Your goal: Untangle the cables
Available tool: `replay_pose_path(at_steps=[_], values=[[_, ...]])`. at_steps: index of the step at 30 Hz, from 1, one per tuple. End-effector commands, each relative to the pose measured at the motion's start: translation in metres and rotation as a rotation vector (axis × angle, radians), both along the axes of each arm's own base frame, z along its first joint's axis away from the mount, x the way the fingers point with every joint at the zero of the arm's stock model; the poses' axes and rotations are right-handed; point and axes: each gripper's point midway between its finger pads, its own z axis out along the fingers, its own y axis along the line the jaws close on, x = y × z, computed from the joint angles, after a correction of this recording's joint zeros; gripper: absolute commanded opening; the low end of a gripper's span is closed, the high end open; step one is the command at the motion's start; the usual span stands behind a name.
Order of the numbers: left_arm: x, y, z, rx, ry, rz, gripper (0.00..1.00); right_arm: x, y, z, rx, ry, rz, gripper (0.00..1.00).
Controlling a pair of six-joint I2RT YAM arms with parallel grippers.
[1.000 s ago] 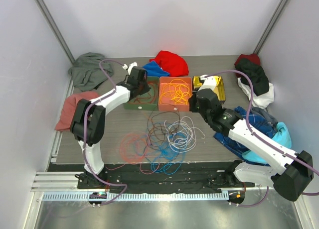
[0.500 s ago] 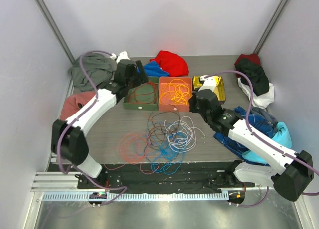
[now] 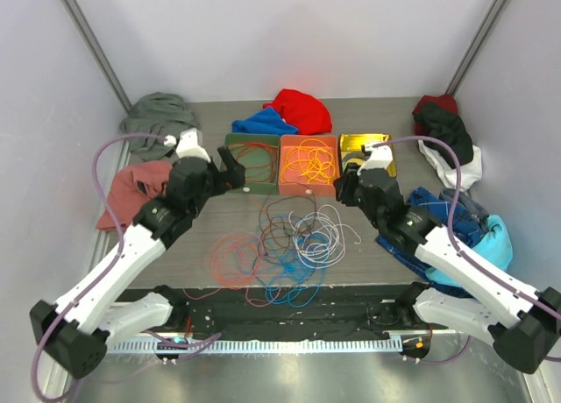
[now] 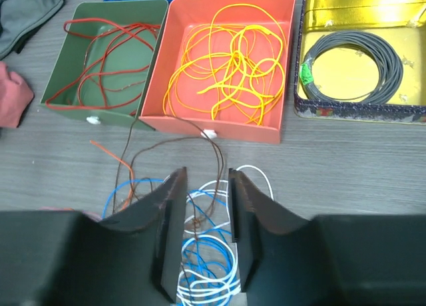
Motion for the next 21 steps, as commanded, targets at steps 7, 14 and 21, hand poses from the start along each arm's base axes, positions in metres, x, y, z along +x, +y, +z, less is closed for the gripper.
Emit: replay_pose_path(at_steps=[7,14,21], values=[[-0.06,0.018,-0.028,0.055,-0.024,0.019,1.0,-0.029,-0.005,-0.029,0.119,-0.014,0.041,0.51],[-0.075,-0.015,-0.074,0.01,0.121,-0.113,0.97,-0.04,0.004,-0.048,0.054,0.112,0.117,0.47],[-0.09,-0.009,-0.113,0.032,0.224,-0.094,0.94,-0.049,0.004,-0.052,0.077,0.112,0.136,0.44]])
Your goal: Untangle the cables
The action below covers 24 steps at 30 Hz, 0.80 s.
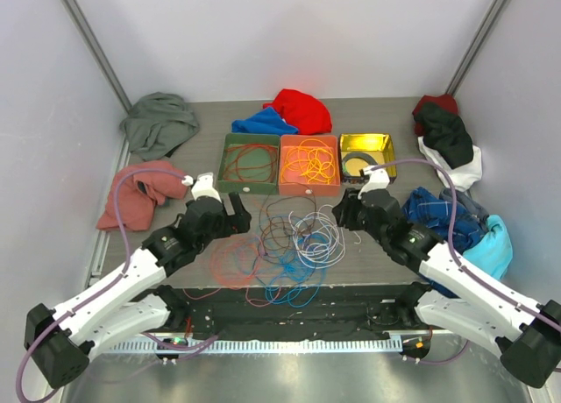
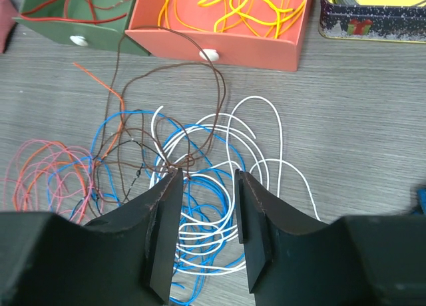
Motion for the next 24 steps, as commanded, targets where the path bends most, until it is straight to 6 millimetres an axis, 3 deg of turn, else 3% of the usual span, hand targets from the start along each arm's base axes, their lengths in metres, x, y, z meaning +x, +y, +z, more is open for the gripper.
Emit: replay_pose_path(at_steps=[1,5,10,18,24], values=[[-0.005,0.006,-0.012,0.016,0.045,0.038,0.95,-0.002,0.006,0.012,0.048,-0.017,0.017,0.44],[-0.012,0.023,-0.048,0.152,0.169,0.094,1.0,-0.005,0.007,0.001,0.05,0.013,0.014,0.43],[-0.002,0.033,-0.062,0.218,0.166,0.154,1.0,-0.006,0.007,0.001,0.064,0.006,0.012,0.42],[0.004,0.023,-0.099,0.27,0.297,0.126,1.0,-0.008,-0.001,0.002,0.045,-0.007,0.0,0.42],[0.014,0.021,-0.109,0.257,0.318,0.145,0.88,-0.01,-0.004,0.0,0.037,-0.011,-0.002,0.42]])
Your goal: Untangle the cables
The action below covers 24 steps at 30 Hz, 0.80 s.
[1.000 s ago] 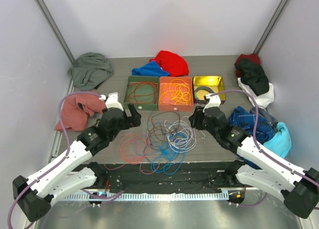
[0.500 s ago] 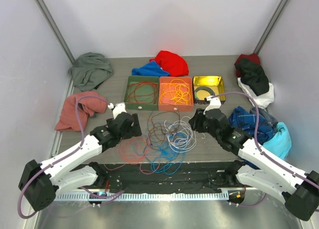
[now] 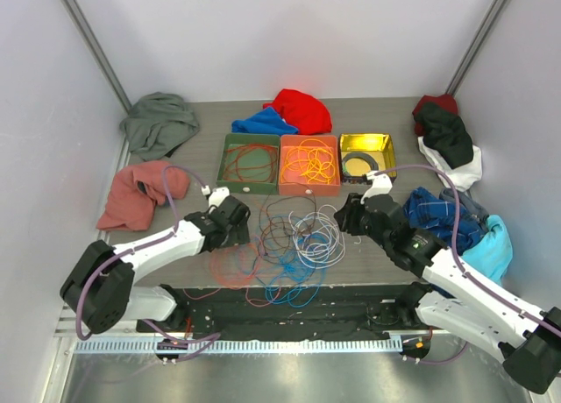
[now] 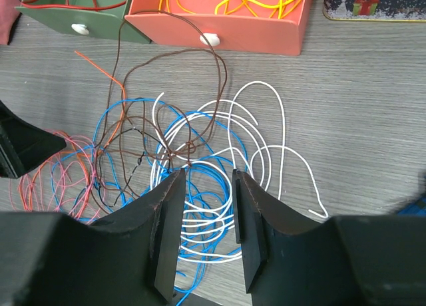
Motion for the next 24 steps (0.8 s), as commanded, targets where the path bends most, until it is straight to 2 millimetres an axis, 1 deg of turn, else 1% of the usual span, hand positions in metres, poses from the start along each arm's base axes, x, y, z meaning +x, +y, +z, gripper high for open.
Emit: replay_pose_path(at_steps=[1,2,3,4,6,7,8,9,10,11,13,14,15,17,18,20,21,22,24], values=[[0.024,-0.01,0.009,-0.053,-0.052,0.028,0.81,0.002,-0.002,0.005,0.003,-0.029,-0.014,0.42],[0.027,-0.01,0.009,-0.058,-0.056,0.039,0.77,0.003,-0.002,0.005,0.003,-0.028,-0.016,0.42],[0.028,-0.005,0.008,-0.055,-0.054,0.063,0.72,0.002,-0.002,0.004,0.001,-0.029,-0.014,0.42],[0.03,-0.003,0.01,-0.056,-0.056,0.077,0.58,0.003,-0.002,0.004,0.001,-0.029,-0.015,0.42],[0.033,0.0,0.012,-0.059,-0.069,0.093,0.44,0.003,-0.003,0.004,-0.003,-0.031,-0.015,0.41],[0.034,0.002,0.014,-0.057,-0.072,0.1,0.31,0.003,-0.003,0.003,-0.005,-0.028,-0.015,0.41],[0.036,0.002,0.019,-0.06,-0.085,0.104,0.23,0.003,-0.003,0.004,-0.005,-0.03,-0.016,0.41],[0.035,0.005,0.021,-0.051,-0.085,0.108,0.09,0.003,-0.004,0.003,-0.008,-0.03,-0.019,0.41],[0.036,0.008,0.025,-0.042,-0.098,0.116,0.02,0.003,-0.004,0.004,-0.007,-0.033,-0.019,0.41],[0.038,0.008,0.035,-0.054,-0.124,0.118,0.0,0.003,-0.004,0.004,-0.007,-0.035,-0.019,0.41],[0.038,0.01,0.048,-0.059,-0.154,0.117,0.0,0.004,-0.003,0.005,-0.005,-0.036,-0.021,0.41],[0.041,0.008,0.059,-0.077,-0.176,0.116,0.0,0.004,-0.004,0.006,-0.003,-0.038,-0.022,0.41],[0.042,0.006,0.078,-0.112,-0.218,0.108,0.0,0.005,-0.004,0.007,-0.003,-0.042,-0.023,0.41],[0.042,0.003,0.103,-0.16,-0.259,0.097,0.0,0.006,-0.005,0.012,-0.002,-0.054,-0.03,0.4],[0.045,0.001,0.137,-0.221,-0.336,0.094,0.0,0.006,-0.006,0.014,-0.002,-0.059,-0.033,0.4],[0.047,0.001,0.174,-0.273,-0.431,0.09,0.0,0.009,-0.009,0.023,-0.002,-0.086,-0.052,0.39],[0.05,0.001,0.203,-0.314,-0.494,0.091,0.0,0.01,-0.011,0.027,0.0,-0.099,-0.062,0.38],[0.048,0.004,0.229,-0.337,-0.557,0.083,0.0,0.011,-0.014,0.035,0.005,-0.121,-0.074,0.38],[0.049,0.008,0.261,-0.353,-0.628,0.081,0.0,0.013,-0.016,0.047,0.013,-0.152,-0.082,0.37]])
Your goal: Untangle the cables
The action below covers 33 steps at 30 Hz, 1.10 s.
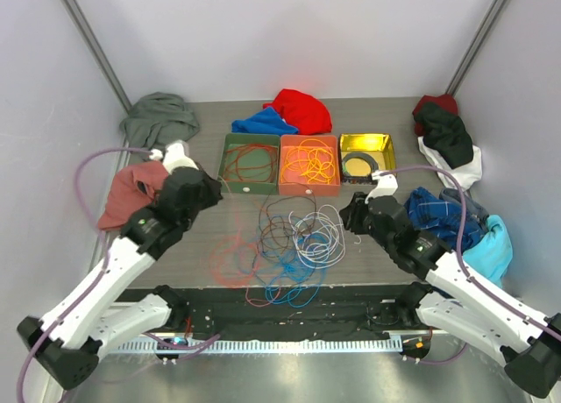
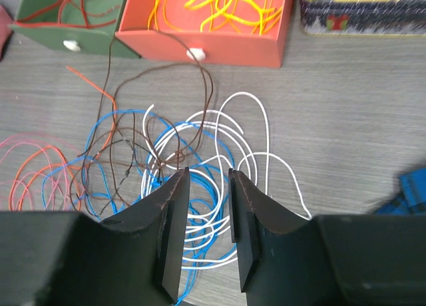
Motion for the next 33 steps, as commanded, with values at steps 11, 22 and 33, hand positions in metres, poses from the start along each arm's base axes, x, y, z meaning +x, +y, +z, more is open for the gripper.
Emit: replay_pose_path(at_steps=[11,22,33], values=[[0.024,0.004,0.243,-0.093,-0.495,-0.002,0.0,0.01,0.0,0.065,0.073,-0.146,-0.023,0.37],[0.046,-0.025,0.353,-0.14,-0.66,-0.077,0.0,0.009,0.023,0.069,0.12,-0.137,0.074,0.43],[-0.018,-0.111,0.402,-0.301,-0.754,-0.523,0.0,-0.011,0.097,0.106,0.399,-0.178,0.405,0.58]])
